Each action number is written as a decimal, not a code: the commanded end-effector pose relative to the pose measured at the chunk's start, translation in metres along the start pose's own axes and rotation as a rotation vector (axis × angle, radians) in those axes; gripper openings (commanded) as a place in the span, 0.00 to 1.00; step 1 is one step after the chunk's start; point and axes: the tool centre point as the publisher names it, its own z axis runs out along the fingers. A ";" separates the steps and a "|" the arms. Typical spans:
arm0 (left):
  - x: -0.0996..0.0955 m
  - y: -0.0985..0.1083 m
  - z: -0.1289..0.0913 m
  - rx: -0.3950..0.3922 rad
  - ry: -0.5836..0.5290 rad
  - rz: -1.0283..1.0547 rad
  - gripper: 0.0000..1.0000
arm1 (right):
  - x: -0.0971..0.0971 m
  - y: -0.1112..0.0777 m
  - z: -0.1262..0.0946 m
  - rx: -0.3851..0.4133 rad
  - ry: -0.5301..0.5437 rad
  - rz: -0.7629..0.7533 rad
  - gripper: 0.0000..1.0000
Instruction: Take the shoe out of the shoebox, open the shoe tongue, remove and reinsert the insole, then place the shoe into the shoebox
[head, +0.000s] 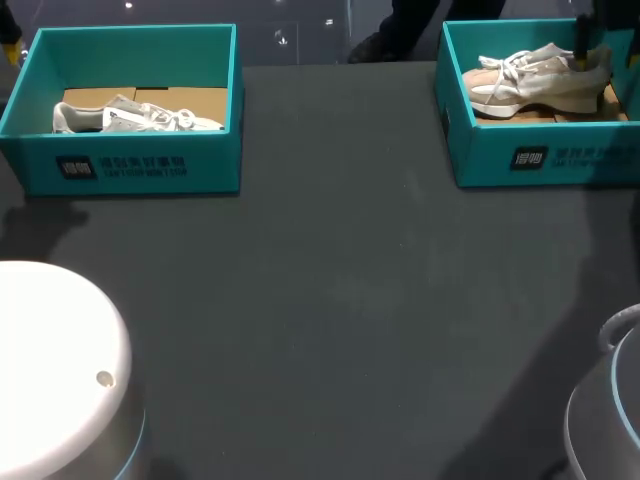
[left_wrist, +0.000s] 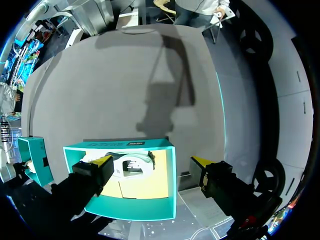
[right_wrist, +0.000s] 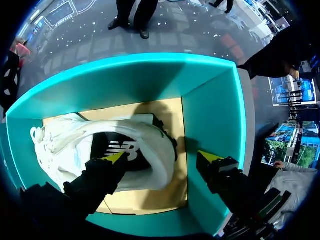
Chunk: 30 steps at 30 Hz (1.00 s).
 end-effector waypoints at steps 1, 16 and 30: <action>0.000 -0.001 0.000 -0.001 0.002 0.001 1.00 | -0.002 0.011 0.012 0.052 0.017 -0.001 0.87; 0.000 -0.001 0.000 -0.001 0.002 0.001 1.00 | 0.004 0.010 0.032 0.094 0.095 -0.050 0.88; 0.000 -0.001 0.000 -0.001 0.002 0.001 1.00 | 0.009 0.009 0.040 0.110 0.127 -0.121 0.56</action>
